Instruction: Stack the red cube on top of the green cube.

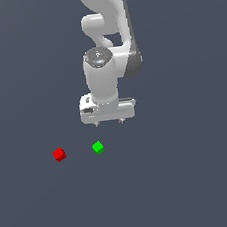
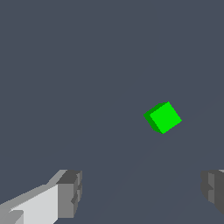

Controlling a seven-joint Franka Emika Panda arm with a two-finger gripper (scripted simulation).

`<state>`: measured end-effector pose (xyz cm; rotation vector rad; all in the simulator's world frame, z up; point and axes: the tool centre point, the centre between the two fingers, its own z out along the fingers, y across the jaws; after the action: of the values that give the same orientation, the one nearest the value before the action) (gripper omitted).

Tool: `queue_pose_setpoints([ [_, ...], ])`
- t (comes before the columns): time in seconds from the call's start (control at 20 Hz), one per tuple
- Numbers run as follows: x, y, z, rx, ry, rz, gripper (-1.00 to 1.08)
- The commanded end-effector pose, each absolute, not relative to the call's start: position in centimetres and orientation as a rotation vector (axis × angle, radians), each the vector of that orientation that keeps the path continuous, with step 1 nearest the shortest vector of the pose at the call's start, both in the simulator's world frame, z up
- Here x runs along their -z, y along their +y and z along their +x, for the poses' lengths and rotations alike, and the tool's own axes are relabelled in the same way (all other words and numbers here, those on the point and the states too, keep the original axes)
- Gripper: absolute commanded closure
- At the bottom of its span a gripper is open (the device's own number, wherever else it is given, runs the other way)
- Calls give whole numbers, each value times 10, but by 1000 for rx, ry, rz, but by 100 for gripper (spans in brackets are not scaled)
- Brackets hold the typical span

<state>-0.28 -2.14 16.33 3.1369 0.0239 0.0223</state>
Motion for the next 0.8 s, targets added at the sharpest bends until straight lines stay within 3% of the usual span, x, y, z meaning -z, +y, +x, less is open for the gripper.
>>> queue_pose_setpoints([
  [0.0, -160, -30, -4, -21, 52, 3137, -92],
  [0.75, -128, -121, -6, -14, 358, 3118, -92],
])
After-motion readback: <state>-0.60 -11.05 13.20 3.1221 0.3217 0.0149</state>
